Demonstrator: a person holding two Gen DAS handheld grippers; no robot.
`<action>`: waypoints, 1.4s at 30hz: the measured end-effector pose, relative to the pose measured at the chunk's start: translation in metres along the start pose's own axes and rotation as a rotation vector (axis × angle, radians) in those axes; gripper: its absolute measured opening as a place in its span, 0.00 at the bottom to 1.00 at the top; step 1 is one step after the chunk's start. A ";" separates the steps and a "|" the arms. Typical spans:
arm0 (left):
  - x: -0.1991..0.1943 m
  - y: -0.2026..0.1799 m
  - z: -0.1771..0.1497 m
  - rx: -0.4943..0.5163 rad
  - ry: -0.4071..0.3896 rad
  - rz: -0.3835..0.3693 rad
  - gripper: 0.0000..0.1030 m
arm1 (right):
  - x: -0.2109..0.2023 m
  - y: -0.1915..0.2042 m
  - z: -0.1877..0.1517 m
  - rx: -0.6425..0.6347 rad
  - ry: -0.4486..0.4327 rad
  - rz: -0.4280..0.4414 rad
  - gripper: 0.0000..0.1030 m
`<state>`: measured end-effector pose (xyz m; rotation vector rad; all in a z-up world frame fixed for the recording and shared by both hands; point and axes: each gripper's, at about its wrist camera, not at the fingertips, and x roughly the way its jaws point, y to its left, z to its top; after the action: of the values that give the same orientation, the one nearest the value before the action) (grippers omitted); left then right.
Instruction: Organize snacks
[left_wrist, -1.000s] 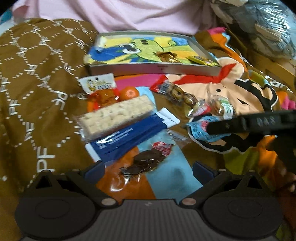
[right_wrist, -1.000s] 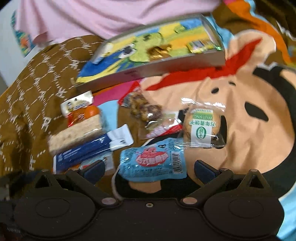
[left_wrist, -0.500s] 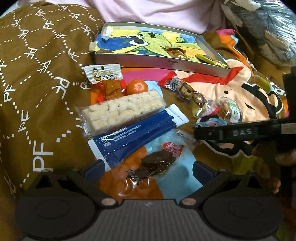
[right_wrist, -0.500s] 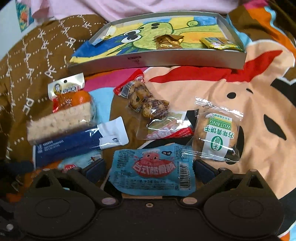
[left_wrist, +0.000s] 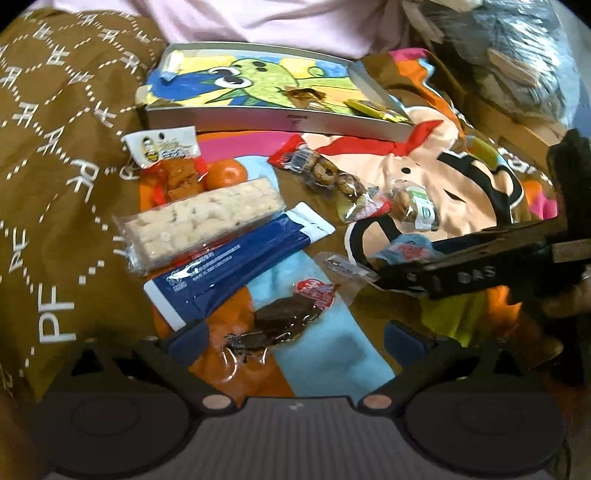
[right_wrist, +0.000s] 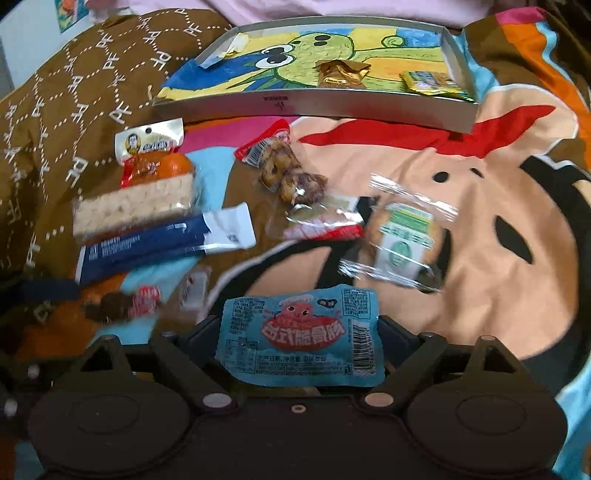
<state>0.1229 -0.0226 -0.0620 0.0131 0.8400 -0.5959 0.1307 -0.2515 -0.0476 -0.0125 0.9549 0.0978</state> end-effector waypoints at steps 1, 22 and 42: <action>0.001 -0.001 0.000 0.013 0.000 0.004 0.99 | -0.002 -0.001 -0.001 -0.005 0.000 -0.010 0.87; 0.043 -0.012 0.025 0.165 0.108 -0.131 0.81 | -0.003 -0.017 0.000 -0.032 0.049 0.014 0.87; 0.018 -0.031 0.014 -0.080 0.116 0.093 0.60 | -0.015 -0.008 -0.007 -0.095 0.031 -0.008 0.87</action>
<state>0.1260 -0.0609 -0.0587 0.0139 0.9698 -0.4774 0.1174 -0.2606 -0.0400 -0.1055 0.9808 0.1358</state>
